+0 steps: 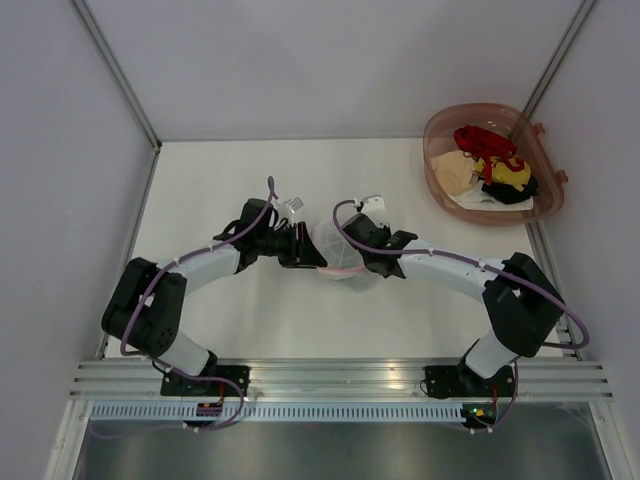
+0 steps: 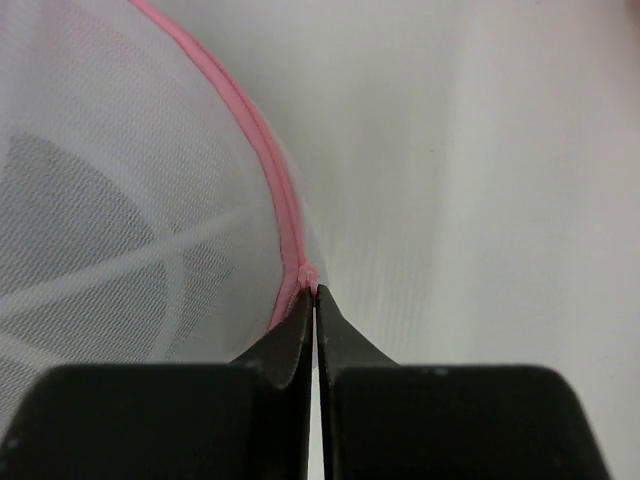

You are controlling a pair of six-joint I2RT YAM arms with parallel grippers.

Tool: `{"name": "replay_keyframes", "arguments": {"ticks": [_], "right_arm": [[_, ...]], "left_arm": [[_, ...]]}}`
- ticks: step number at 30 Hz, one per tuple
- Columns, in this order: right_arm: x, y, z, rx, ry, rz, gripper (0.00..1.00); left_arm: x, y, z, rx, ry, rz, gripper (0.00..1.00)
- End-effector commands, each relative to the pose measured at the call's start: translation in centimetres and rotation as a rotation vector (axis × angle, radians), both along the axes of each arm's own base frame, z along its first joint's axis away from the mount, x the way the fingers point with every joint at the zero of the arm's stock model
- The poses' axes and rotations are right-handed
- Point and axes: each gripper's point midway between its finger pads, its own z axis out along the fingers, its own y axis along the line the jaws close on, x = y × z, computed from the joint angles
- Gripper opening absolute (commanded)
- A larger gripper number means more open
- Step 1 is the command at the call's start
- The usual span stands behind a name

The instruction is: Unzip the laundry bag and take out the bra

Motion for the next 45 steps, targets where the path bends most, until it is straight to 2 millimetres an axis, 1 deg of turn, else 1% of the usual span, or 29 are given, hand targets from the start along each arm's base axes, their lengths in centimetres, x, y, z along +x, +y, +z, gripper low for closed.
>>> {"name": "replay_keyframes", "arguments": {"ticks": [1,3,4,5,6,7,8,9,10,11,12,13,15,16,17,18,19,21,22,24,26,30,34,37,39,40,41,44,45], "right_arm": [[2.2,-2.9,3.6,-0.04,-0.154,-0.134,0.0],[1.9,-3.3,4.3,-0.016,-0.175,-0.15,0.0],[1.5,-3.7,4.0,-0.011,-0.173,-0.164,0.0],[1.2,-3.9,4.3,0.009,-0.178,-0.17,0.0],[0.8,-3.7,4.0,0.03,-0.16,-0.162,0.0],[0.0,-3.9,3.7,0.054,-0.144,-0.163,0.0],[-0.5,-3.8,3.3,0.075,-0.123,-0.156,0.0],[-1.6,-3.4,2.1,0.102,-0.075,-0.128,0.0],[-2.1,-3.1,2.2,0.146,-0.062,-0.123,0.01],[-2.8,-2.5,2.0,0.177,-0.044,-0.101,0.01],[-4.0,-1.3,1.0,0.233,0.016,-0.052,0.0],[-4.8,0.0,1.4,0.302,0.037,-0.004,0.01],[-6.5,3.1,1.3,0.436,0.092,0.128,0.0],[-8.4,5.7,2.0,0.547,0.161,0.24,0.0],[-9.7,7.3,2.5,0.616,0.193,0.315,0.0],[-9.9,8.7,3.4,0.68,0.178,0.368,0.0],[-11.4,10.2,4.2,0.74,0.209,0.449,0.0],[-11.5,11.6,5.5,0.807,0.186,0.507,0.0],[-11.7,12.2,5.8,0.827,0.188,0.535,0.0],[-11.7,13.2,6.6,0.862,0.188,0.581,0.0],[-11.9,13.8,6.2,0.865,0.213,0.604,0.0],[-11.8,14.5,5.9,0.874,0.219,0.628,0.0],[-12.0,14.7,5.7,0.87,0.221,0.655,0.0],[-12.5,14.6,6.3,0.862,0.214,0.714,0.0],[-13.0,14.6,6.5,0.85,0.217,0.751,0.01],[-13.6,14.6,7.0,0.854,0.228,0.793,0.01],[-13.8,14.5,7.1,0.835,0.231,0.829,0.01],[-14.5,14.3,7.5,0.805,0.232,0.91,0.0],[-14.9,14.1,7.4,0.789,0.249,0.922,0.01]], "left_arm": [[0.3,0.5,-0.9,0.049,-0.01,-0.01,0.54],[1.4,1.2,0.1,0.078,-0.054,0.079,0.74],[2.6,2.1,0.0,0.128,-0.09,0.162,0.93],[2.8,2.8,1.4,0.13,-0.131,0.212,0.99],[2.9,3.6,1.5,0.158,-0.131,0.257,1.0],[3.2,4.6,2.6,0.179,-0.172,0.325,1.0],[3.1,5.0,3.1,0.175,-0.164,0.358,1.0],[3.0,5.3,3.4,0.175,-0.164,0.383,1.0],[2.2,5.6,3.3,0.171,-0.147,0.391,0.99],[1.7,5.6,4.3,0.13,-0.137,0.412,1.0],[0.9,5.4,4.6,0.098,-0.116,0.403,0.99],[0.0,5.2,4.1,0.071,-0.089,0.399,0.99],[-1.6,4.4,4.7,-0.012,-0.024,0.388,0.99],[-2.4,4.5,3.7,-0.015,0.012,0.386,0.99],[-2.8,4.4,3.7,-0.035,0.03,0.388,1.0],[-3.2,4.3,3.3,-0.039,0.053,0.378,1.0],[-3.8,4.3,2.3,-0.032,0.085,0.375,1.0],[-4.2,3.7,2.1,-0.074,0.119,0.357,0.99],[-4.5,3.6,1.5,-0.081,0.143,0.352,0.99],[-4.4,2.9,1.8,-0.124,0.157,0.345,1.0],[-4.2,2.5,1.8,-0.148,0.183,0.354,1.0],[-3.0,1.3,4.2,-0.233,0.139,0.358,0.99],[-2.1,0.4,6.4,-0.255,0.088,0.351,0.99],[-1.4,0.4,6.5,-0.226,0.045,0.346,0.99],[-1.2,0.1,5.7,-0.201,0.051,0.33,0.99],[-0.9,-0.2,5.8,-0.199,0.033,0.311,0.99],[-1.2,-0.6,5.2,-0.197,0.056,0.269,0.99],[-1.4,-2.1,6.1,-0.235,0.017,0.154,0.98],[-1.9,-3.3,6.5,-0.245,0.025,0.061,0.98]]}}
